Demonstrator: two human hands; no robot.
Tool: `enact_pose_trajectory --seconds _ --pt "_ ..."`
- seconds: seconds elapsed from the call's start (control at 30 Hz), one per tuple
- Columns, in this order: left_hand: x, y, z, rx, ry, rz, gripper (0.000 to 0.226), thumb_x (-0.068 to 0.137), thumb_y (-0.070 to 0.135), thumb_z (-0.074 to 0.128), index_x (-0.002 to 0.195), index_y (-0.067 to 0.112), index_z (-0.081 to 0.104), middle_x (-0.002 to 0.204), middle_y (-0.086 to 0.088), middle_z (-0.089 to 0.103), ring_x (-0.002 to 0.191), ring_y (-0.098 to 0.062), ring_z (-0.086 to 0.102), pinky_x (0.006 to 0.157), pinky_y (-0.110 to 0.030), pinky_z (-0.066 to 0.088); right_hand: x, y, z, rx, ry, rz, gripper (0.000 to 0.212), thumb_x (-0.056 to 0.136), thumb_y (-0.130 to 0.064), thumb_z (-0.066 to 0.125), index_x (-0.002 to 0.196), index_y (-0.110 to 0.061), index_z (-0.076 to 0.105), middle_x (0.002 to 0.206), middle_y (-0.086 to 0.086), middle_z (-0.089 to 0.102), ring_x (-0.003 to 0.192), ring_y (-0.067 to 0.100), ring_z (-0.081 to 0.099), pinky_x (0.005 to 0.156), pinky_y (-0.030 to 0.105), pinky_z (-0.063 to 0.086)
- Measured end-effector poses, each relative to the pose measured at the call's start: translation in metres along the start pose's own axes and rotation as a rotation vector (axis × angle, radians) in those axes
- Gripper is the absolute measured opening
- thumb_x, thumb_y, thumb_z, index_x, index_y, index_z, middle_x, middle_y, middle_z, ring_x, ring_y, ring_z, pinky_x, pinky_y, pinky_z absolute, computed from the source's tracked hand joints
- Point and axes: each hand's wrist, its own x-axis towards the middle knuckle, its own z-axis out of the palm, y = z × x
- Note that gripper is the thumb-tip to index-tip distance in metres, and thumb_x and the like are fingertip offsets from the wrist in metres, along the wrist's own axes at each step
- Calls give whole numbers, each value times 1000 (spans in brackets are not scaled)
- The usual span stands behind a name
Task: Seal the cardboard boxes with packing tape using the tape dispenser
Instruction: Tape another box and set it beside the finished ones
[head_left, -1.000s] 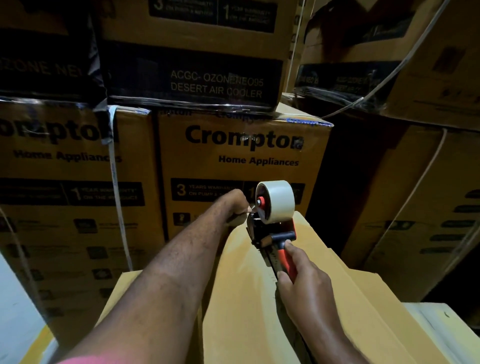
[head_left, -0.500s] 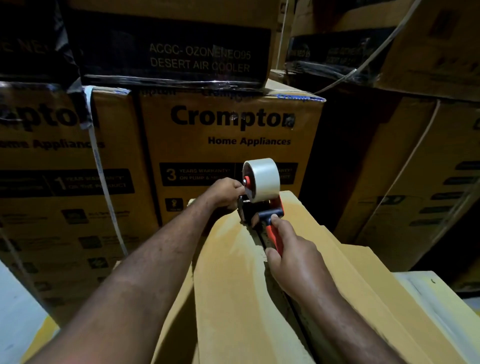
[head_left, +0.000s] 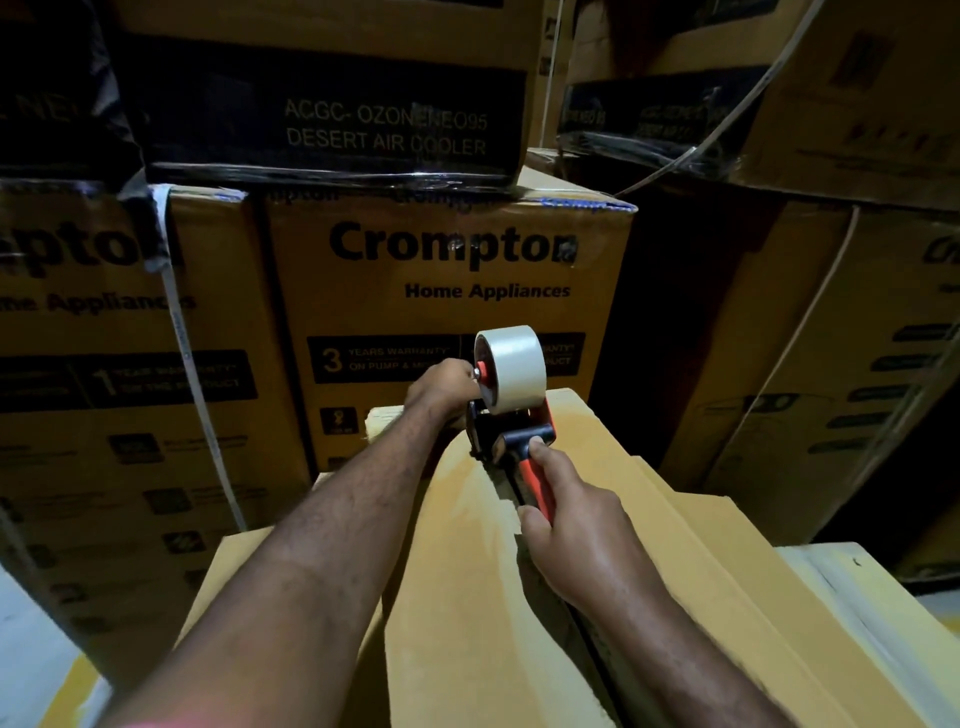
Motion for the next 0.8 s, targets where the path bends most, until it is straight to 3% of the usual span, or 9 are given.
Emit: enact_pose_trajectory --seconds 0.17,0.27,0.37,0.47,0.6,0.7,0.8 --pt "-6 -13 -8 3 -66 120 26 92 20 69 68 31 65 82 5 70 78 -14 69 73 -36 61 5 -4 -2 -10 -15 34 62 98 -34 49 147 -49 14 113 3 60 81 18 62 70 40 59" --pt "-9 -16 -7 128 -53 129 28 92 7 63 78 30 69 81 9 63 75 -10 63 65 -33 58 5 -11 -2 -63 -20 22 63 98 -29 47 148 -47 13 99 2 56 73 13 59 64 38 59" --pt "-10 -13 -6 159 -39 120 13 96 22 63 94 23 75 77 12 60 74 -9 60 64 -32 52 0 -14 -5 -100 -21 25 62 98 -27 44 147 -46 12 91 0 51 70 12 58 63 38 59" --pt "-11 -12 -6 150 -45 111 20 97 37 63 79 29 68 72 12 60 68 -8 56 60 -27 43 -10 -12 -9 -123 -34 29 61 98 -28 43 146 -46 10 88 0 50 69 12 57 64 38 59" --pt "-16 -11 -5 165 -14 118 28 98 35 60 70 31 59 72 11 58 65 -7 52 56 -26 36 -25 -9 -13 -142 -43 25 62 100 -31 44 146 -47 7 84 -1 47 68 10 55 65 37 58" --pt "-18 -14 -6 161 -10 134 19 99 35 58 87 29 72 80 13 63 70 -7 56 56 -26 37 -38 -7 -16 -149 -38 27 62 99 -31 45 146 -47 7 83 -1 48 68 10 53 67 35 57" --pt "-20 -14 -6 153 -14 154 24 99 42 58 98 27 76 76 14 64 72 -8 59 56 -26 39 -50 -2 -22 -140 -58 45 65 100 -34 45 148 -49 4 92 -2 50 74 13 54 69 34 55"
